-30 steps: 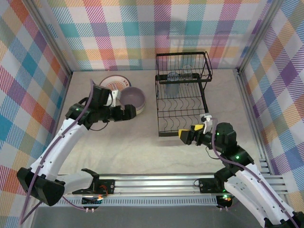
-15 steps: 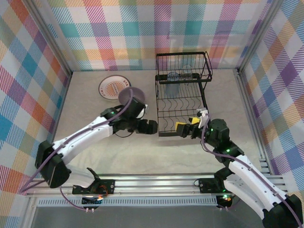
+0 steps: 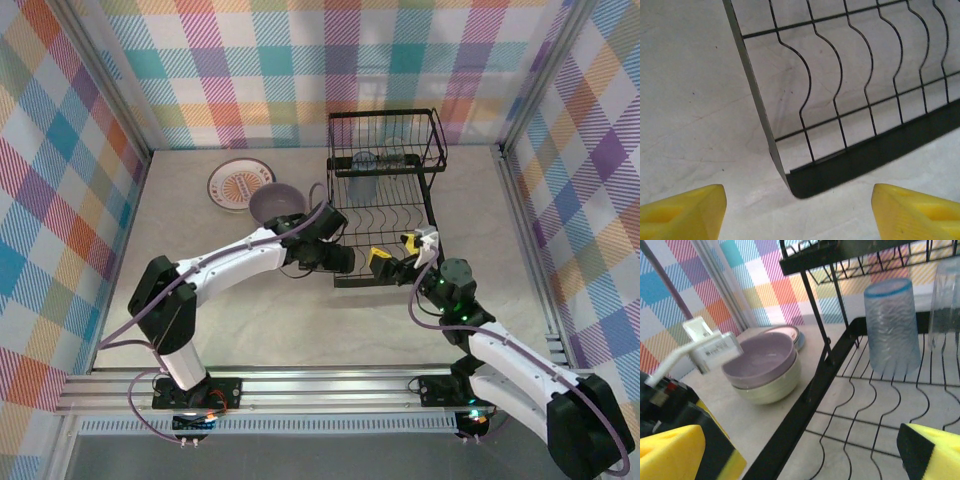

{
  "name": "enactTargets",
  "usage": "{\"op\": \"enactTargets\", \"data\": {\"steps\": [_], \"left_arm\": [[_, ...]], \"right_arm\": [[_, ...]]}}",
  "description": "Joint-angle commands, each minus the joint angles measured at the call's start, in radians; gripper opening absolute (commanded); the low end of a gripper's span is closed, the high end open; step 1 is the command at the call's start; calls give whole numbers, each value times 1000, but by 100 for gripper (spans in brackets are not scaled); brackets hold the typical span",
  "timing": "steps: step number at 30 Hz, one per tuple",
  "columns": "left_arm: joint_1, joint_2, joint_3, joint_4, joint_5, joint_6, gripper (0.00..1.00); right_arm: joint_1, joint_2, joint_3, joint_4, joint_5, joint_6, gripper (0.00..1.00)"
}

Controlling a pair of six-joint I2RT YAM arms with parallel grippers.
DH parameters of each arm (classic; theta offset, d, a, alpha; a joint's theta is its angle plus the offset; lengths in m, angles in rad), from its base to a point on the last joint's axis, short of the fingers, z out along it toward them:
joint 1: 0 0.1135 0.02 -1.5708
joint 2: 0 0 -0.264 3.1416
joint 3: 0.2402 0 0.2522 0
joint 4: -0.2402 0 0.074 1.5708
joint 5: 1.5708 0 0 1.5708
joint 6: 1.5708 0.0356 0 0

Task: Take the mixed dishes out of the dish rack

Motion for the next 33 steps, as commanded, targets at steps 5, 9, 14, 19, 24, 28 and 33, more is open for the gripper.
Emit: {"op": "enactTargets", "data": {"steps": [5, 9, 14, 19, 24, 28, 33], "left_arm": [[-11, 84, 78, -15, -90, -21, 74], [-11, 119, 92, -18, -113, -23, 72], [-11, 153, 98, -8, -104, -27, 68], [-11, 173, 100, 2, -84, -37, 53], [-10, 164, 74, 14, -50, -47, 33], [-11, 148, 51, 20, -35, -56, 17], [-12, 128, 30, 25, -25, -61, 2]], "right_arm": [[5, 48, -18, 179, 41, -57, 99], [4, 84, -18, 211, 40, -67, 99], [4, 124, -12, 232, 33, -74, 99], [4, 171, -5, 264, 48, -94, 99], [4, 225, 3, 308, 47, -102, 99], [4, 262, 24, 320, 42, -111, 99], [4, 304, 42, 348, 25, -111, 99]]}}
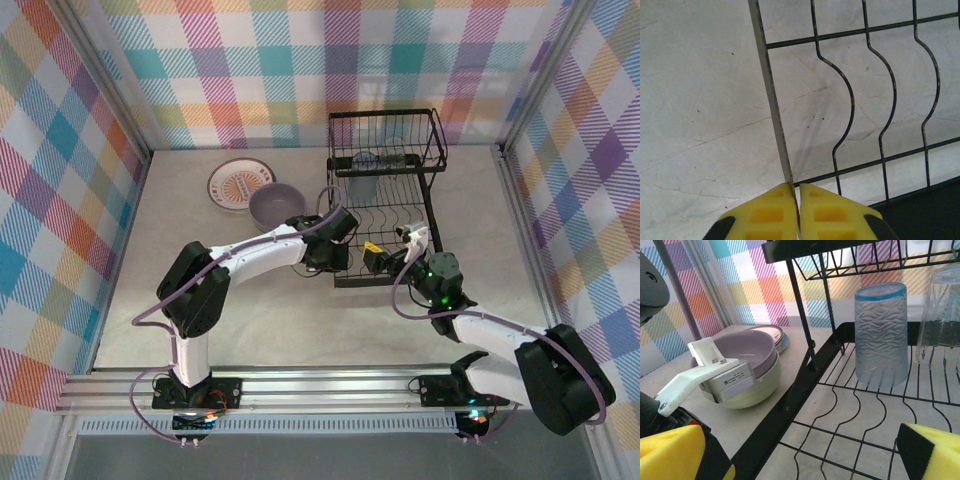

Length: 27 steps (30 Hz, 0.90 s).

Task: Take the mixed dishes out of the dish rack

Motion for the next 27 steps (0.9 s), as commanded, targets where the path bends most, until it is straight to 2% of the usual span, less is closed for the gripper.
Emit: {"op": "enactTargets", "data": {"steps": [1, 5, 11, 27], "left_arm": [[-12, -30, -28, 12, 47, 10, 0], [-12, -31, -39, 17, 65, 3, 0], [-14, -48, -47, 0, 73, 18, 0], [-46, -84, -106, -4, 90, 34, 0]], "right_arm": [[4, 29, 38, 87, -16, -15, 99], [4, 79, 50, 127, -27, -12, 99], [4, 174, 13, 307, -20, -15, 99], [4, 348, 38, 430, -20, -30, 99]]}}
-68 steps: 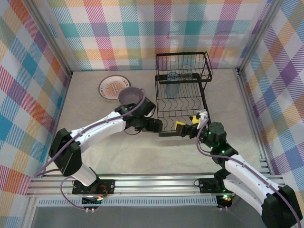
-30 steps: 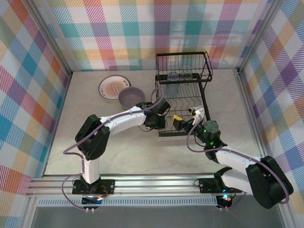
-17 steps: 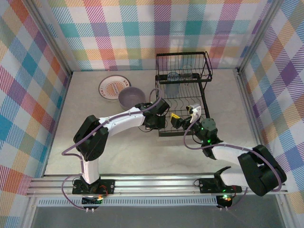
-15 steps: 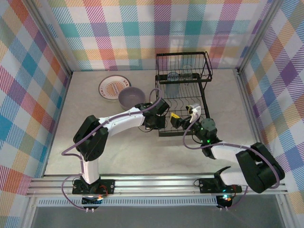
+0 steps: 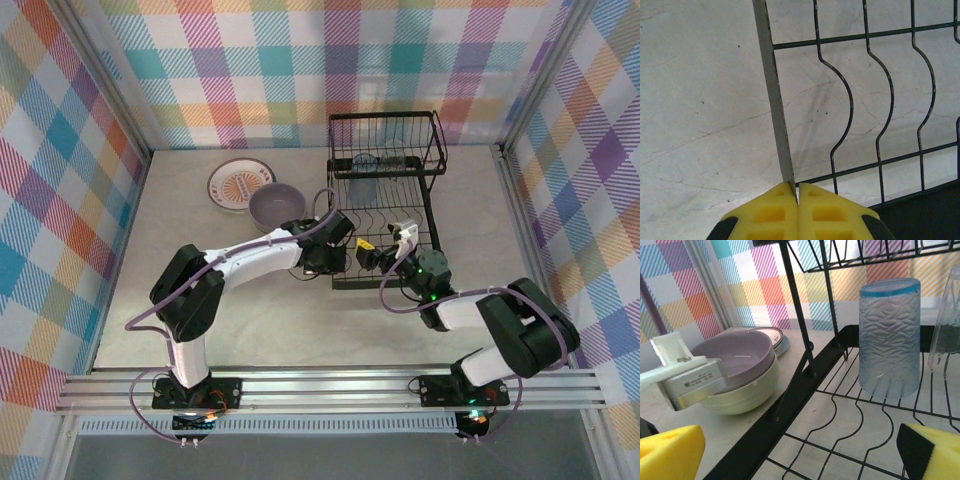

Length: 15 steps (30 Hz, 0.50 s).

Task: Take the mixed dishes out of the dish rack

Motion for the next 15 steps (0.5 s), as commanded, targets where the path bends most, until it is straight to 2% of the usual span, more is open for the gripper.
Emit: {"op": "enactTargets", "data": {"steps": [1, 5, 15], "left_arm": [[-43, -40, -40, -45, 88, 44, 0], [-52, -57, -52, -53, 85, 44, 0], [-88, -101, -103, -42, 86, 32, 0]], "right_arm": [[4, 40, 19, 106, -6, -20, 99], [4, 112, 20, 173, 9, -23, 99], [4, 217, 98, 176, 63, -50, 99]]}}
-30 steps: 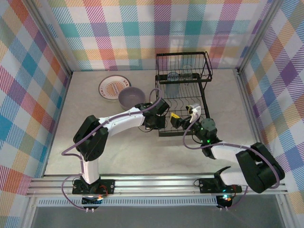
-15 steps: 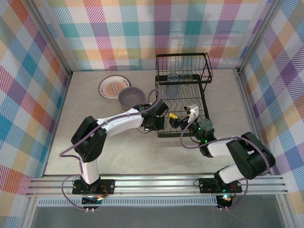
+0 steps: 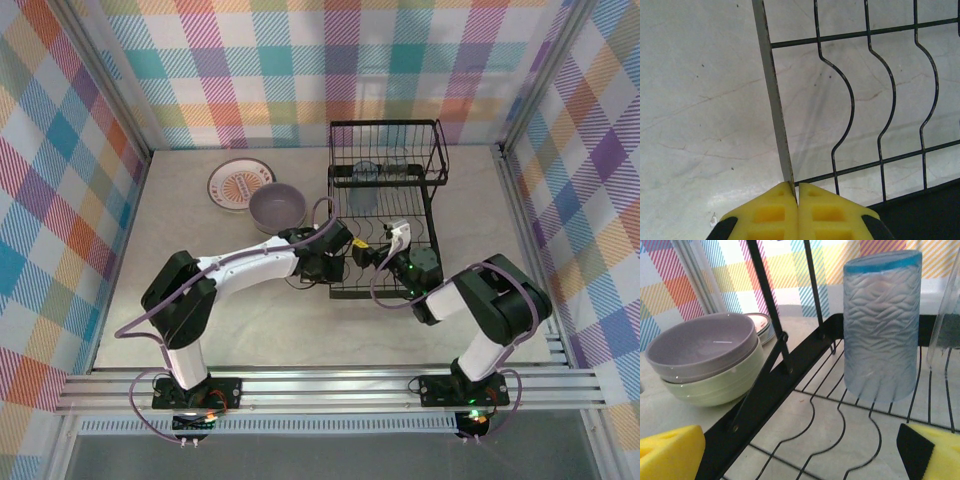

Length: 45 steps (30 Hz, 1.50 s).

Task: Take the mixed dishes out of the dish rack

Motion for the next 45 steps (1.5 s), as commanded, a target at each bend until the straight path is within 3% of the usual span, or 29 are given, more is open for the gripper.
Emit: {"op": "enactTargets", "data": {"steps": [1, 25, 45], "left_arm": [[-55, -37, -32, -34, 88, 31, 0], [-145, -103, -81, -28, 90, -11, 0], [-167, -117, -78, -34, 93, -28, 0]], "right_arm": [[4, 21, 48, 71, 40, -33, 99], [6, 260, 297, 71, 242, -36, 95], [5, 338, 385, 71, 365, -20, 96]]}}
